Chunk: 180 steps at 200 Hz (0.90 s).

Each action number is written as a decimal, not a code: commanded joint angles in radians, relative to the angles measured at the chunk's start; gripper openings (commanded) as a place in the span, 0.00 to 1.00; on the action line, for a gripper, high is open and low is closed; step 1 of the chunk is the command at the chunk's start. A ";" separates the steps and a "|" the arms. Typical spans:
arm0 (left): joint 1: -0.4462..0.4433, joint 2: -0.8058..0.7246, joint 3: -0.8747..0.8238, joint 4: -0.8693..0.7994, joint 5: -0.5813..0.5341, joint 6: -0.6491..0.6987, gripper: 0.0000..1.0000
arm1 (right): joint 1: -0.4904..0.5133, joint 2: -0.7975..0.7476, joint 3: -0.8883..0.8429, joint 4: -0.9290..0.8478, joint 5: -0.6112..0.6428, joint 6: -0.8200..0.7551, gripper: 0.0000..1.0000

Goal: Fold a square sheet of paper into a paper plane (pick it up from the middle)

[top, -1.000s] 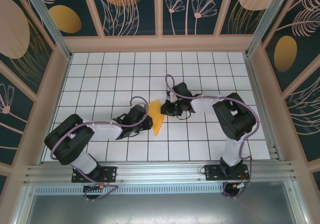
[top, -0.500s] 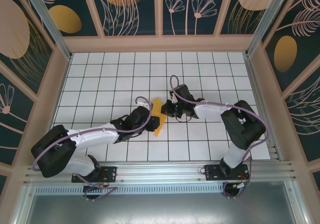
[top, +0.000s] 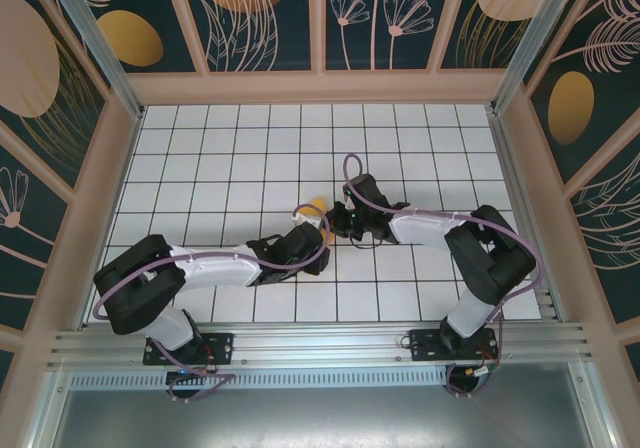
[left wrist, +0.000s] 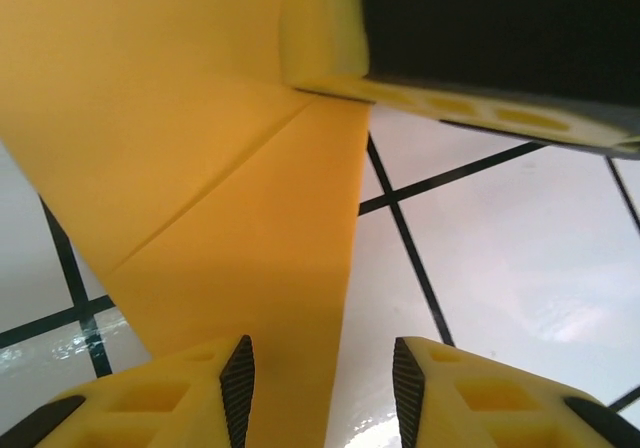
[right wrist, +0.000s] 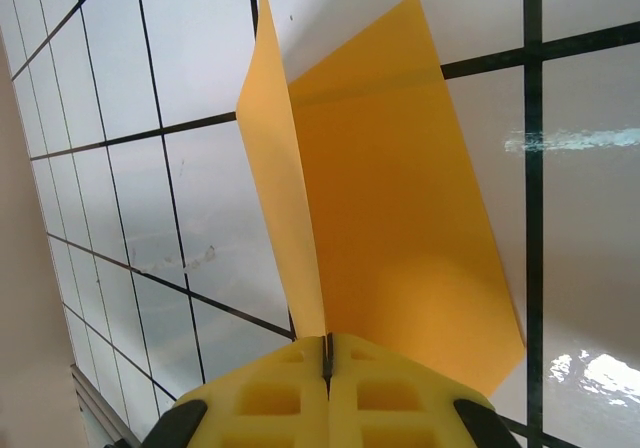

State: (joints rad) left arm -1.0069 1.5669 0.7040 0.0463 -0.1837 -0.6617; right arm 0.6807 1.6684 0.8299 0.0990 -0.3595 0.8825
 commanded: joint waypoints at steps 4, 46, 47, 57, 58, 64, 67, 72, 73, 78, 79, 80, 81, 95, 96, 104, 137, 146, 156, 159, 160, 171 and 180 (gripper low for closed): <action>-0.008 0.015 0.030 -0.046 -0.076 -0.002 0.43 | 0.002 -0.026 -0.002 0.020 0.008 0.019 0.03; -0.011 0.028 0.042 -0.062 -0.091 0.009 0.33 | 0.002 -0.019 0.009 0.015 0.007 0.014 0.04; -0.011 0.028 0.042 -0.062 -0.091 0.009 0.32 | 0.002 -0.019 0.009 0.014 0.007 0.013 0.04; -0.011 0.031 0.043 -0.063 -0.091 0.011 0.30 | 0.002 -0.018 0.012 0.012 0.008 0.012 0.04; -0.011 0.031 0.043 -0.063 -0.089 0.011 0.30 | 0.002 -0.019 0.012 0.013 0.008 0.013 0.04; -0.011 0.033 0.043 -0.063 -0.089 0.010 0.28 | 0.001 -0.018 0.012 0.013 0.008 0.012 0.03; -0.011 0.033 0.043 -0.063 -0.089 0.010 0.27 | 0.002 -0.018 0.014 0.012 0.008 0.013 0.04; -0.011 0.035 0.042 -0.062 -0.091 0.007 0.26 | 0.002 -0.017 0.014 0.012 0.008 0.011 0.04; -0.011 0.035 0.043 -0.062 -0.091 0.007 0.26 | 0.001 -0.017 0.015 0.012 0.008 0.011 0.03; -0.011 0.035 0.042 -0.062 -0.092 0.005 0.26 | 0.002 -0.016 0.017 0.009 0.008 0.011 0.04; -0.010 0.035 0.042 -0.062 -0.093 0.004 0.26 | 0.002 -0.016 0.017 0.009 0.008 0.010 0.04; -0.011 0.036 0.041 -0.062 -0.093 0.003 0.26 | 0.001 -0.016 0.017 0.009 0.008 0.010 0.04; -0.011 0.036 0.041 -0.062 -0.094 0.003 0.26 | 0.001 -0.016 0.018 0.009 0.007 0.009 0.03; -0.012 0.036 0.041 -0.066 -0.103 -0.002 0.29 | 0.002 -0.015 0.020 0.008 0.006 0.009 0.04; -0.012 0.036 0.041 -0.066 -0.104 -0.004 0.29 | 0.002 -0.016 0.021 0.009 0.007 0.010 0.04; -0.012 0.035 0.042 -0.069 -0.108 -0.007 0.30 | 0.002 -0.015 0.021 0.009 0.007 0.008 0.04; -0.012 0.039 0.042 -0.074 -0.120 -0.009 0.32 | 0.002 -0.015 0.022 0.010 0.004 0.008 0.04; -0.010 0.044 0.044 -0.075 -0.120 -0.007 0.31 | 0.001 -0.015 0.023 0.011 0.003 0.008 0.04; -0.011 0.047 0.043 -0.076 -0.120 -0.007 0.27 | 0.002 -0.015 0.023 0.009 0.004 0.006 0.04; -0.011 0.047 0.042 -0.074 -0.120 -0.007 0.26 | 0.002 -0.015 0.022 0.008 0.004 0.007 0.04; -0.012 0.047 0.042 -0.074 -0.120 -0.008 0.26 | 0.002 -0.015 0.022 0.008 0.004 0.006 0.04; -0.012 0.045 0.038 -0.066 -0.117 -0.007 0.23 | 0.002 -0.015 0.023 0.009 0.004 0.006 0.04; -0.011 0.044 0.037 -0.062 -0.116 -0.007 0.19 | 0.002 -0.016 0.023 0.010 0.005 0.006 0.04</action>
State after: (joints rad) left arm -1.0149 1.6001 0.7307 0.0025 -0.2745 -0.6651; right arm 0.6807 1.6684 0.8299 0.1009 -0.3592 0.8822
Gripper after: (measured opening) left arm 0.224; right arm 0.065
